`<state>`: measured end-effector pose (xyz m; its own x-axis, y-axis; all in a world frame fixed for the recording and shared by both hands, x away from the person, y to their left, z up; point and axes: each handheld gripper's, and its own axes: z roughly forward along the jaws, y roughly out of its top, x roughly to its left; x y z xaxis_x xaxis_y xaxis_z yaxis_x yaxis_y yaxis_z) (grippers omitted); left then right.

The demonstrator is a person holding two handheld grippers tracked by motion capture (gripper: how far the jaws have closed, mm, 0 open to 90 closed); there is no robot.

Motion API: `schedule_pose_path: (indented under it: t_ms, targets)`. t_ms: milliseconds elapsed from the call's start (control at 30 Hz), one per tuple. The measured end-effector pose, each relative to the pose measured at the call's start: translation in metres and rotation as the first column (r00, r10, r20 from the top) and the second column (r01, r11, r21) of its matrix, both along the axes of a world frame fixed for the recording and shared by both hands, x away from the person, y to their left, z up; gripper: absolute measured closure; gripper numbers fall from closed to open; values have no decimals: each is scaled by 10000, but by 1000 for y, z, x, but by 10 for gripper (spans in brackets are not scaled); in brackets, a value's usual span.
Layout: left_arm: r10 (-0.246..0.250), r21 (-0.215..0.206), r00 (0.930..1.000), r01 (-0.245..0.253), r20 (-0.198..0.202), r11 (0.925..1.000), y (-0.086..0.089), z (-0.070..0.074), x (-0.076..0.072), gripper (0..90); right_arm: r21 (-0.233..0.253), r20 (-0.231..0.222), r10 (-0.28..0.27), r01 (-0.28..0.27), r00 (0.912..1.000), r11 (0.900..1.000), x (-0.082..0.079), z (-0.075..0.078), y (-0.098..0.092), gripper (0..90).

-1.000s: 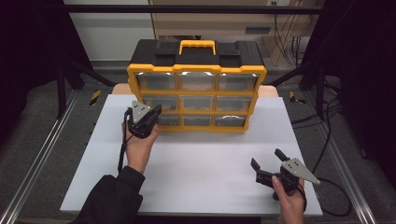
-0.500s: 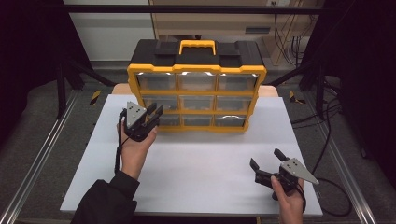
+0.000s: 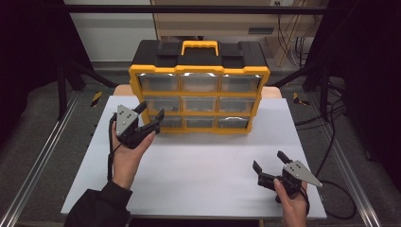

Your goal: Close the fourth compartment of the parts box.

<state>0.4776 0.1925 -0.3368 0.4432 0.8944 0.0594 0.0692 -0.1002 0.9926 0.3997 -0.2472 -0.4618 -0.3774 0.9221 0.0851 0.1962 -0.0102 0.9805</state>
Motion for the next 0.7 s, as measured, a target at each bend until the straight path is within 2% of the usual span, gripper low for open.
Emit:
schedule_pose_path:
  t_ms: [167, 267, 700]
  targets:
    - [-17, -38, 9999, 17, 106, 10000, 5, 3, 1, 101, 22, -23, -14, 14, 10000, 10000, 0, 0, 0, 18]
    - [-21, -110, 9996, 24, 286, 9999, 9, 7, 3, 42, 8, -5, -6, 6, 10000, 10000, 0, 0, 0, 18]
    - [-136, -515, 9990, 159, 437, 9985, 27, 22, 10, 15, 39, 14, -41, 41, 10000, 10000, -1, 0, -1, 18]
